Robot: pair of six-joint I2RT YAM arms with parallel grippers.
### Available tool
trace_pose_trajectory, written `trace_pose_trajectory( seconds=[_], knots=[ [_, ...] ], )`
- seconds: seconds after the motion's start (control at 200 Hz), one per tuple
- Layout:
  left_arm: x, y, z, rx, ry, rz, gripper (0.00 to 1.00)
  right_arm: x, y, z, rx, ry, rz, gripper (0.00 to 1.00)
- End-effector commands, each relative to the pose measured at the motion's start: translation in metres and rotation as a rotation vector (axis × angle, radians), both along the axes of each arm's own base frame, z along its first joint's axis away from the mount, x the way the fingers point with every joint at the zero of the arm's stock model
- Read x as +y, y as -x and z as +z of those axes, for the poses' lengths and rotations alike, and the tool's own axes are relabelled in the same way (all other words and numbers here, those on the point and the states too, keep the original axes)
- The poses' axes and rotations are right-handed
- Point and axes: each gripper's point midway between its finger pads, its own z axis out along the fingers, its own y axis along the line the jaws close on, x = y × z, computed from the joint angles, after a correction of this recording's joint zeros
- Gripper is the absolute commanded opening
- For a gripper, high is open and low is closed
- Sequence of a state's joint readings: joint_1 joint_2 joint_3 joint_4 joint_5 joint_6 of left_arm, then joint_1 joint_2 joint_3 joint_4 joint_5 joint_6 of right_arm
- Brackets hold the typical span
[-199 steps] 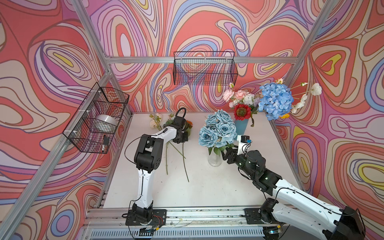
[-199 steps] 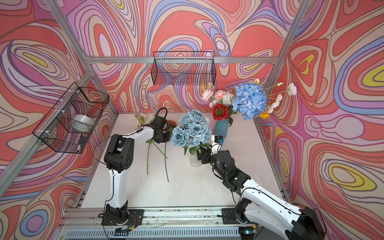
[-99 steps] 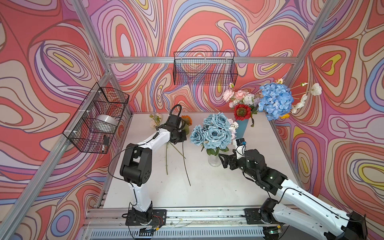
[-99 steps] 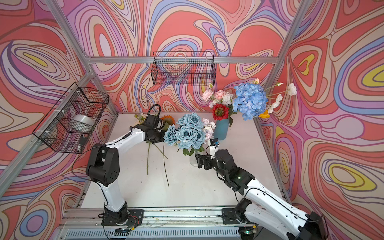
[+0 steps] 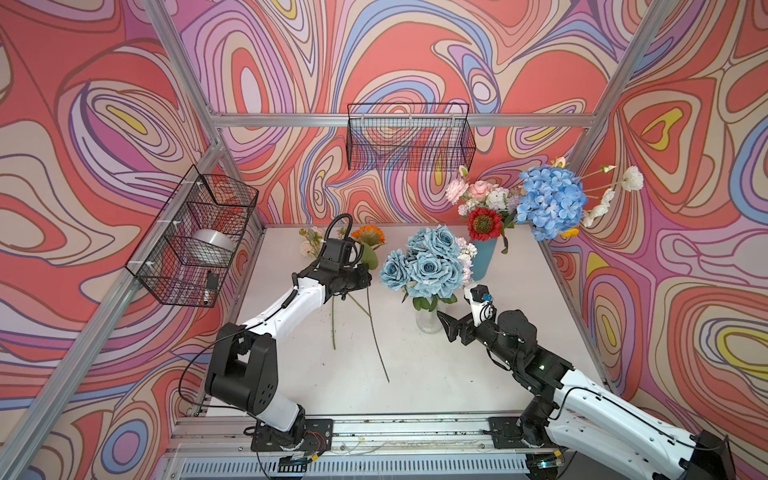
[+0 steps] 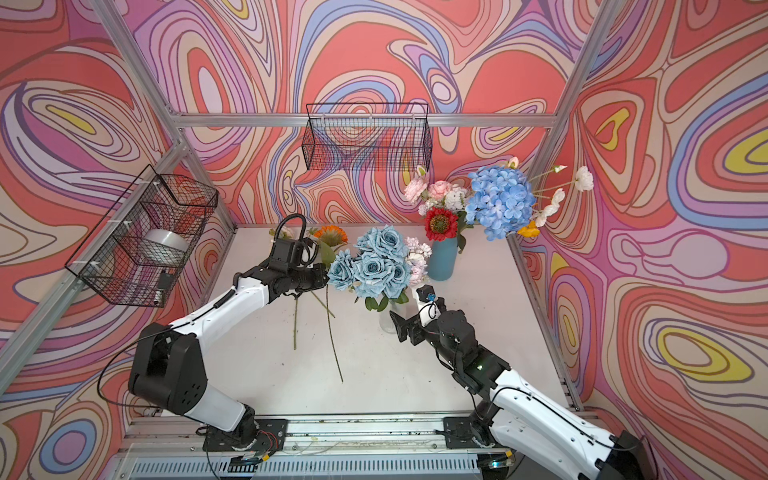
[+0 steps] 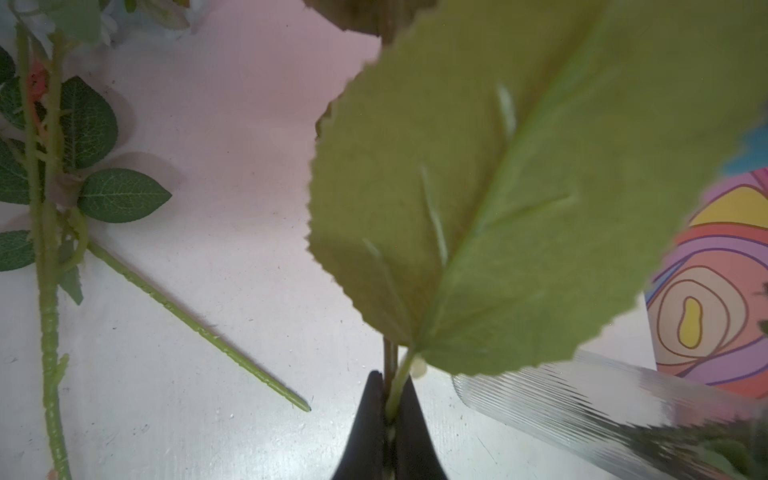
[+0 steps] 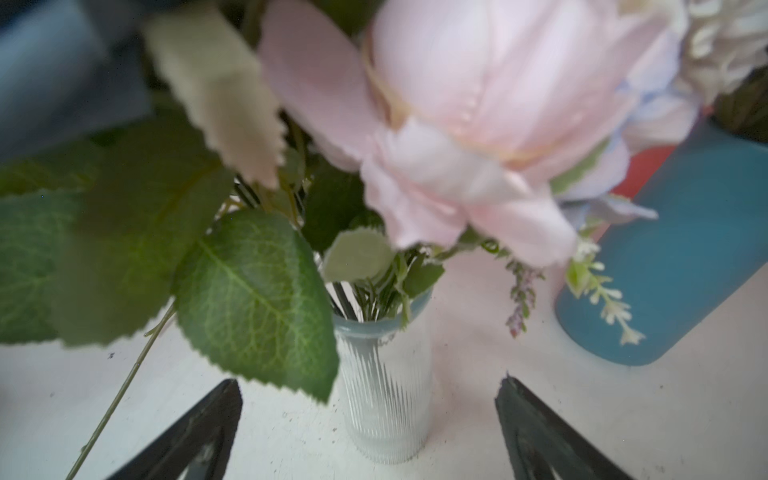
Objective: Arrange the flowers into the vase
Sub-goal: 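Lift the orange flower stem with the left gripper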
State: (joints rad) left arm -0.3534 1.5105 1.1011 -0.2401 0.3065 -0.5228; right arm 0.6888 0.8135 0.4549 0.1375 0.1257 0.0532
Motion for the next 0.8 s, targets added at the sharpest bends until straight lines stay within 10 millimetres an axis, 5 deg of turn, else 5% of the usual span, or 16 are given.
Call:
trace_pose_trajectory(
  seconds=[0.0, 0.29, 0.511, 0.796],
  knots=[
    [-0.008, -0.002, 0.031, -0.149, 0.072, 0.004, 0.00, -0.001, -0.010, 0.022, -0.144, -0.049, -0.038, 0.98],
    [-0.002, 0.023, 0.044, -0.221, 0.143, 0.022, 0.00, 0.023, -0.034, 0.028, -0.138, -0.140, -0.030, 0.98],
    [-0.003, 0.037, 0.037, -0.202, 0.175, 0.003, 0.00, 0.018, -0.052, 0.042, -0.199, -0.127, -0.117, 0.98],
    [-0.001, 0.050, 0.031, -0.194, 0.212, 0.013, 0.00, 0.016, -0.062, 0.036, -0.210, -0.195, -0.171, 0.92]
  ],
)
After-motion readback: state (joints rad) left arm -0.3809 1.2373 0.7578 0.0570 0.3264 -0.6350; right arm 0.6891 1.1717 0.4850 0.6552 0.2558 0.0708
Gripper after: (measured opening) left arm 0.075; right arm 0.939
